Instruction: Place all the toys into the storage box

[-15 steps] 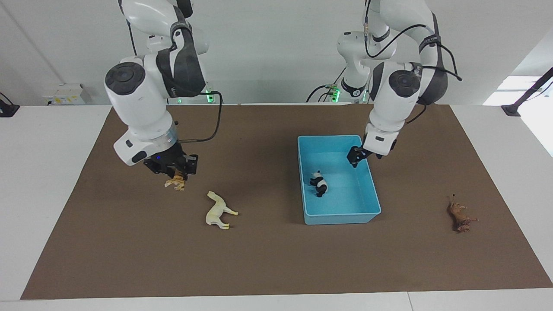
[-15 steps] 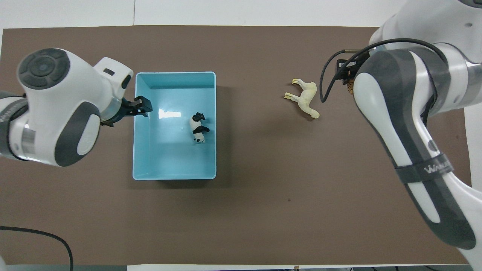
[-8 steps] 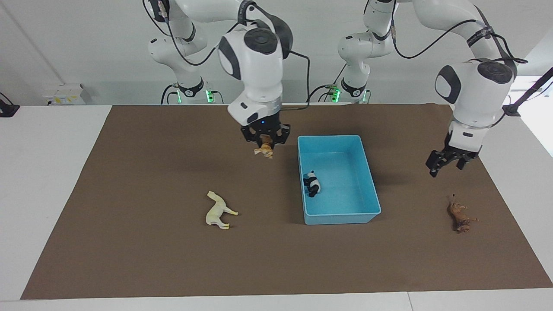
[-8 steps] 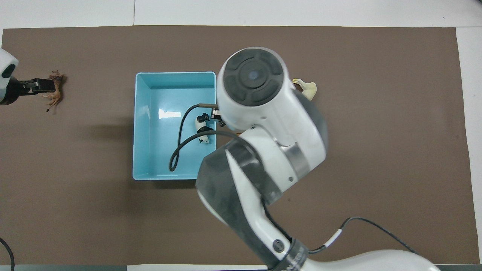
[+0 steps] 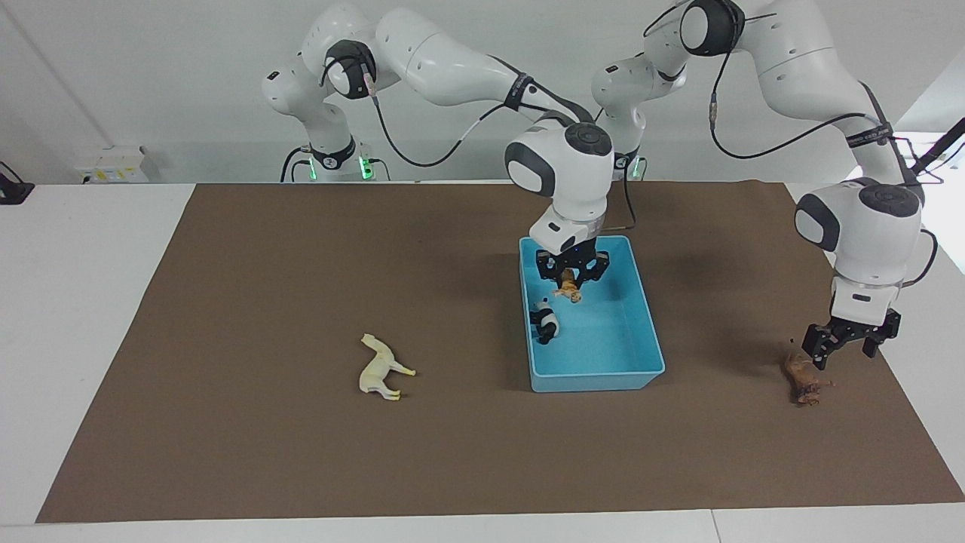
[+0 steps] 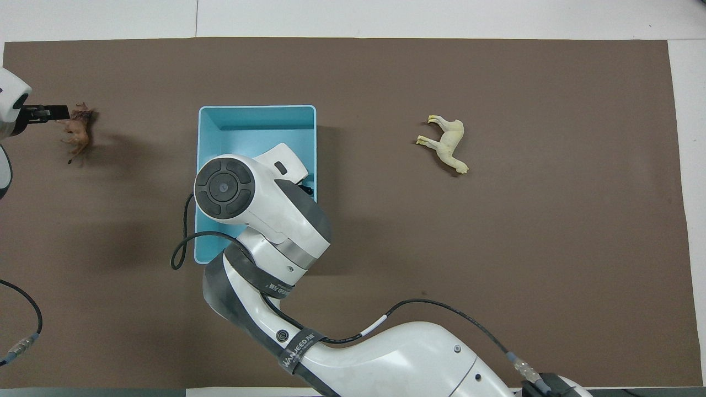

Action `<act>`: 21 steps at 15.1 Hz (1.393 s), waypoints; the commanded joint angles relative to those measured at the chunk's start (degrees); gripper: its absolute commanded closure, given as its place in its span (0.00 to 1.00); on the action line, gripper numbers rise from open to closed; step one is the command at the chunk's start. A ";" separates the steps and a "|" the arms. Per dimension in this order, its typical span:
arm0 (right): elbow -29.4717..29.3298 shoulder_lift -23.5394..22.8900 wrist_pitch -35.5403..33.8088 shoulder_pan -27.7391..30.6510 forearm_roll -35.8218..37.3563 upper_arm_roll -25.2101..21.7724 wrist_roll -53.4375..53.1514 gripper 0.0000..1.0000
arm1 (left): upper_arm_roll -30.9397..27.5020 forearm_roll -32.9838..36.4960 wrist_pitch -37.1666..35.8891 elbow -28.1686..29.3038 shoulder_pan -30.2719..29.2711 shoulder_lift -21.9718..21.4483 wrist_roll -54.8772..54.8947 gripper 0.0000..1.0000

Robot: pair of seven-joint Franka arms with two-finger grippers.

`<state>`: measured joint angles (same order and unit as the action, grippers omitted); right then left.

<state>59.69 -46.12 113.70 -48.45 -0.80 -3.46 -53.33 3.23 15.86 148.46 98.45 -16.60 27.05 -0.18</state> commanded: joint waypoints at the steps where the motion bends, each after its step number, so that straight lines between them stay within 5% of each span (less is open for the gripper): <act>1: -1.32 -0.82 0.21 -0.42 -0.16 -0.06 -1.51 0.14 | 0.64 1.45 1.66 0.76 -1.07 1.34 -0.08 0.00; 2: -1.50 -0.82 -0.32 -0.42 -0.16 -0.15 -3.17 0.00 | 0.64 1.45 2.18 2.43 -1.42 1.17 -0.17 0.00; 5: -2.64 0.15 -5.30 0.72 -0.34 -0.15 -4.59 0.00 | 0.73 1.36 4.64 4.46 -0.55 1.52 -2.09 0.00; 8: -3.17 6.89 -12.78 7.20 -1.13 0.12 -3.72 0.00 | 0.64 1.45 5.34 6.39 -0.80 1.26 -2.55 0.00; 13: -0.73 9.12 -14.04 17.84 -0.60 -0.49 19.08 0.00 | 0.64 1.36 6.58 8.33 -1.16 1.34 -2.72 0.03; 18: 5.51 9.21 -6.49 26.29 -1.66 -1.46 21.86 0.00 | 0.64 1.36 6.49 8.77 -0.37 1.34 -5.97 0.69; 19: 7.18 9.12 -4.65 26.99 -1.66 -1.55 21.51 0.00 | 0.73 1.36 6.49 8.69 -0.37 1.34 -6.06 0.78; 21: 10.43 8.50 -0.26 27.88 -1.66 -1.55 21.25 0.00 | 0.73 1.19 5.97 8.16 -0.19 1.43 -6.15 0.79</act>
<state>65.48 -38.23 108.90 -20.76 -1.56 -5.11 -31.81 4.45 15.97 153.50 105.53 -17.41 28.77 -4.54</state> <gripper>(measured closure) 0.000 0.401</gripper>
